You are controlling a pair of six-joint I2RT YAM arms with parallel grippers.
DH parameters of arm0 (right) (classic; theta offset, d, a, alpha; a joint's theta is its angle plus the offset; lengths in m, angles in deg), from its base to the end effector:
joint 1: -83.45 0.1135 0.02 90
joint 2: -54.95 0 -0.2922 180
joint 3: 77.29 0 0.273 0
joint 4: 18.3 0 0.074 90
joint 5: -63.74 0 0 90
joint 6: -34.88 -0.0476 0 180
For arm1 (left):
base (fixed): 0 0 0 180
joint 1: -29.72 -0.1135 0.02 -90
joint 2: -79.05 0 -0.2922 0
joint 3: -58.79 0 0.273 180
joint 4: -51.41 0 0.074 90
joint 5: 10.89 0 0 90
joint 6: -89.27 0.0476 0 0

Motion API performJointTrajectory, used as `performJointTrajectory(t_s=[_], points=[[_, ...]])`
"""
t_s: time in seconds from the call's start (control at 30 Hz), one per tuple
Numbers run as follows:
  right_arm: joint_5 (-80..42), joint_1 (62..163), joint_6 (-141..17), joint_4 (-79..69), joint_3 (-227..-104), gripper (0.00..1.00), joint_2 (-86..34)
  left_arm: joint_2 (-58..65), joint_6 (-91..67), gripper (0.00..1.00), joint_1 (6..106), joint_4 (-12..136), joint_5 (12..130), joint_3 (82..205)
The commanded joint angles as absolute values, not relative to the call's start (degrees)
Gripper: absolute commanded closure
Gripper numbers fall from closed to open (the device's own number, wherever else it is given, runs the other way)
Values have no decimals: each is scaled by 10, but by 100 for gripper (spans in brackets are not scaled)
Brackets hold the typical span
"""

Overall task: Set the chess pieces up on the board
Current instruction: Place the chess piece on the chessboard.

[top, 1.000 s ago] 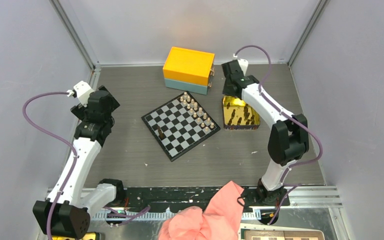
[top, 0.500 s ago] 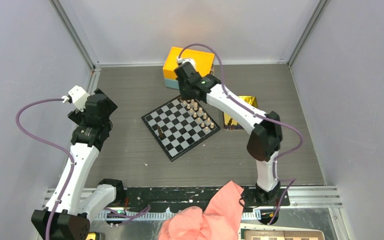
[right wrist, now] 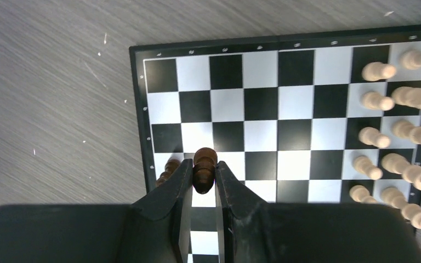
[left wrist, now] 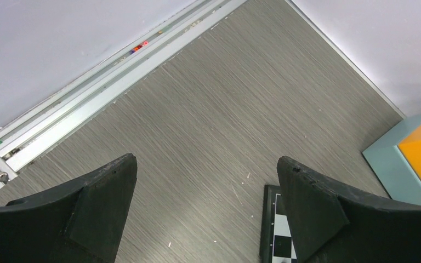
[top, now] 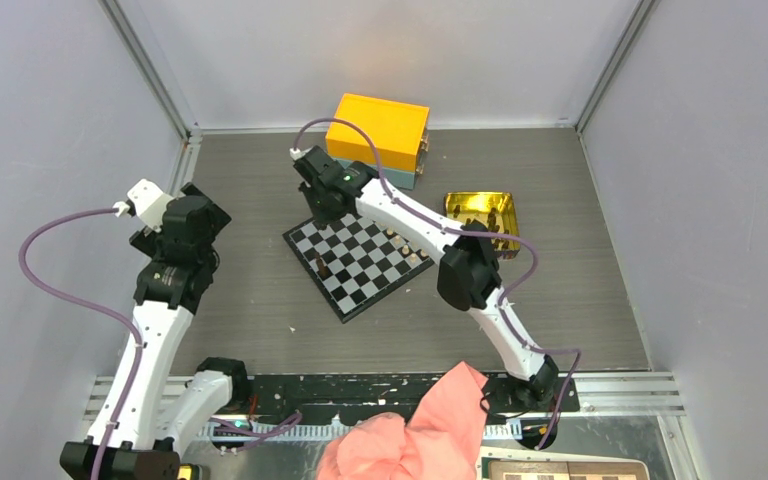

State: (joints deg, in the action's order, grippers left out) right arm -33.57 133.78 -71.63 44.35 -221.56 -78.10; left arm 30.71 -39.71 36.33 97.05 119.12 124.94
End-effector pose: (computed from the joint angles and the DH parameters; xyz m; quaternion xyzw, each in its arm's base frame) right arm 0.3639 0.4294 0.2854 -0.2538 0.9074 0.1313 0.3082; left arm 0.1857 0.0093 0.3637 -0.3939 0.7236 0.0821 0.5608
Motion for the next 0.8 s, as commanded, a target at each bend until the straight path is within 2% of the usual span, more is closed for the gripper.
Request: performJointTrajectory(t_s=[0.0, 0.77], points=[[-307, 1353, -704, 463, -2262, 99, -795, 325, -422, 0, 360, 977, 1186, 1247], [-312, 1394, -692, 461, -2325, 99, -881, 355, -431, 1, 361, 980, 1178, 1224]])
